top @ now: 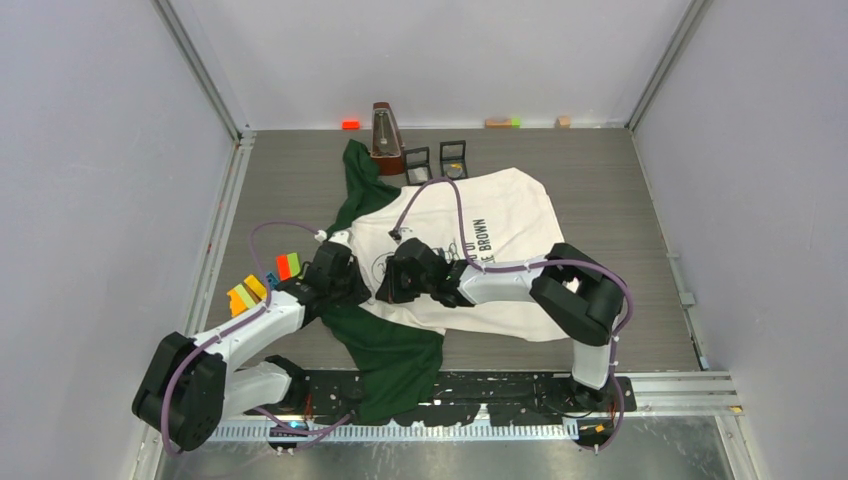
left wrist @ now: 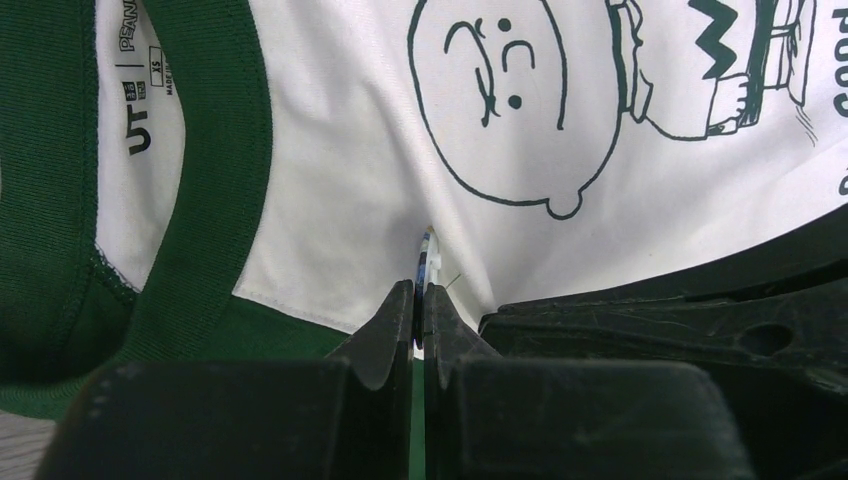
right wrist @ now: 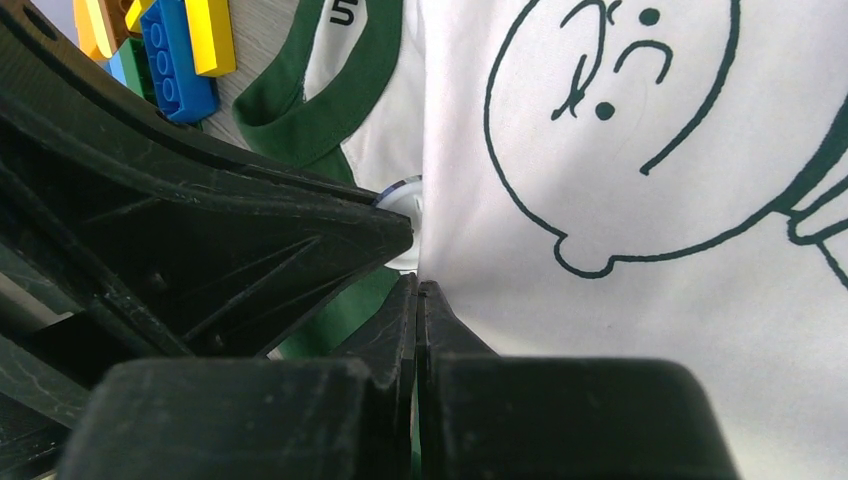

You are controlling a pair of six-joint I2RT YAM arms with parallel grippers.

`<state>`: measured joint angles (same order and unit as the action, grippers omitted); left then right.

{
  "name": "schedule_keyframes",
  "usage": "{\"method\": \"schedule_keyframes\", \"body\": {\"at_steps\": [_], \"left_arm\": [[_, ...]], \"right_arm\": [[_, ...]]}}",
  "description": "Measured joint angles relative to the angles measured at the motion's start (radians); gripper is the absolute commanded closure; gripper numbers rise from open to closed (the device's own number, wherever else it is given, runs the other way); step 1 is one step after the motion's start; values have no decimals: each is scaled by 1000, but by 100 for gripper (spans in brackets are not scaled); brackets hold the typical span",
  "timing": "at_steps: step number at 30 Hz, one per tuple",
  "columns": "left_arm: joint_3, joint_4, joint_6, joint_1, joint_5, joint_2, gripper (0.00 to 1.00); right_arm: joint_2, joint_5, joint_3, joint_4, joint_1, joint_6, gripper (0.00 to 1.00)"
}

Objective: Pin the brooch onto the clothing

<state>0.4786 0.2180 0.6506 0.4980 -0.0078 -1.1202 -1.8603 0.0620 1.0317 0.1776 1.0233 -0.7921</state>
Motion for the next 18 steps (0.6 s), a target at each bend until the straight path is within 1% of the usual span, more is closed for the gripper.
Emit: {"method": "schedule_keyframes", "body": {"at_steps": [11, 18], "left_arm": [[-5, -14, 21, 0, 0, 0, 100], [-46, -60, 53, 0, -2, 30, 100]], "right_arm": [[-35, 50, 27, -23, 0, 9, 99], [-47, 72, 27, -29, 0, 9, 99]]}}
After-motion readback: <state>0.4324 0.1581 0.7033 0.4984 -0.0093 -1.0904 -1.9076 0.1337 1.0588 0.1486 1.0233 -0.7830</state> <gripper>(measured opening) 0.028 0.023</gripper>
